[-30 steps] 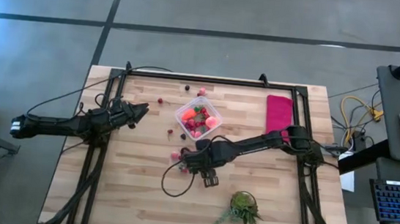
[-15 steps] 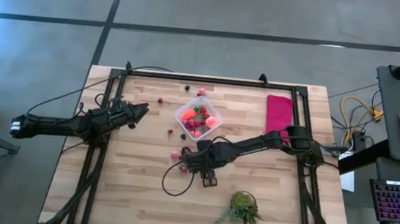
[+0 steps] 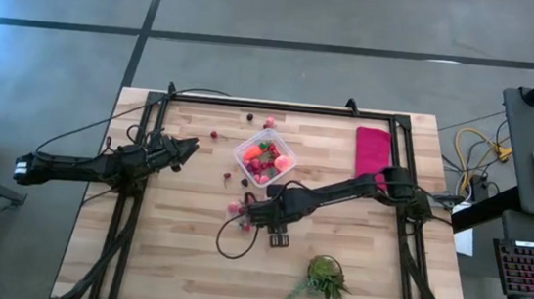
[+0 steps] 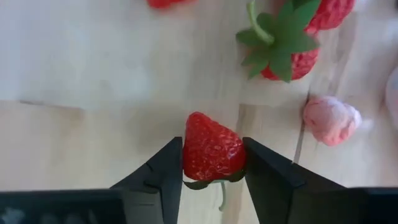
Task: Pick and placing Produce into tupperware
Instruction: Put the red strawberry into the transparent container, then put the pink apricot into the transparent container
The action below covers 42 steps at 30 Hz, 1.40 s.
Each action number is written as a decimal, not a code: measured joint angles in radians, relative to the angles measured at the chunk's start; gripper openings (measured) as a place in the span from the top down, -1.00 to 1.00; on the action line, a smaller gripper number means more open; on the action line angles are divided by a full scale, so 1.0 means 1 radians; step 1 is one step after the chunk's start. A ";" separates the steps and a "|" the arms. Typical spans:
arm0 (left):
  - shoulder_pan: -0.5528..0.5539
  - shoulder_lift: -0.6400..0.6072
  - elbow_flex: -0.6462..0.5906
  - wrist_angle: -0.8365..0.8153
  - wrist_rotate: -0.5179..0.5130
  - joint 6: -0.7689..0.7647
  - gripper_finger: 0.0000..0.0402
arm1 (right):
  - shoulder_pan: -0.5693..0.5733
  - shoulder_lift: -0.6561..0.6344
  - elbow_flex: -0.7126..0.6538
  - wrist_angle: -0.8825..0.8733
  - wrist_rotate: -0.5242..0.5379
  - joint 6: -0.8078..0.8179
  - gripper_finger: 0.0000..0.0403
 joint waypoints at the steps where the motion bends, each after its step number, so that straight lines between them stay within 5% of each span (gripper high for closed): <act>1: 0.000 0.000 0.000 0.000 0.000 0.000 -0.27 | 0.000 -0.010 0.015 -0.012 0.000 0.009 0.31; 9: 0.000 0.001 0.000 0.000 0.000 0.000 -0.27 | -0.062 -0.133 0.123 -0.027 0.176 0.133 0.22; 16: 0.000 0.002 0.000 0.000 0.000 0.000 -0.27 | -0.277 -0.125 0.121 -0.116 0.080 0.264 0.12; 21: 0.000 0.003 0.000 0.000 0.000 0.000 -0.27 | -0.311 -0.101 0.121 -0.115 0.055 0.239 -0.06; 28: 0.000 0.002 0.000 0.000 0.000 0.000 -0.27 | -0.341 -0.100 0.184 -0.133 0.205 0.294 -0.33; 34: 0.000 0.004 0.000 0.000 0.000 0.000 -0.27 | -0.524 -0.049 0.340 -0.187 0.008 0.495 -0.33; 42: 0.000 0.002 0.000 0.000 0.000 0.000 -0.27 | -0.660 0.086 0.514 -0.234 -0.119 0.494 -0.24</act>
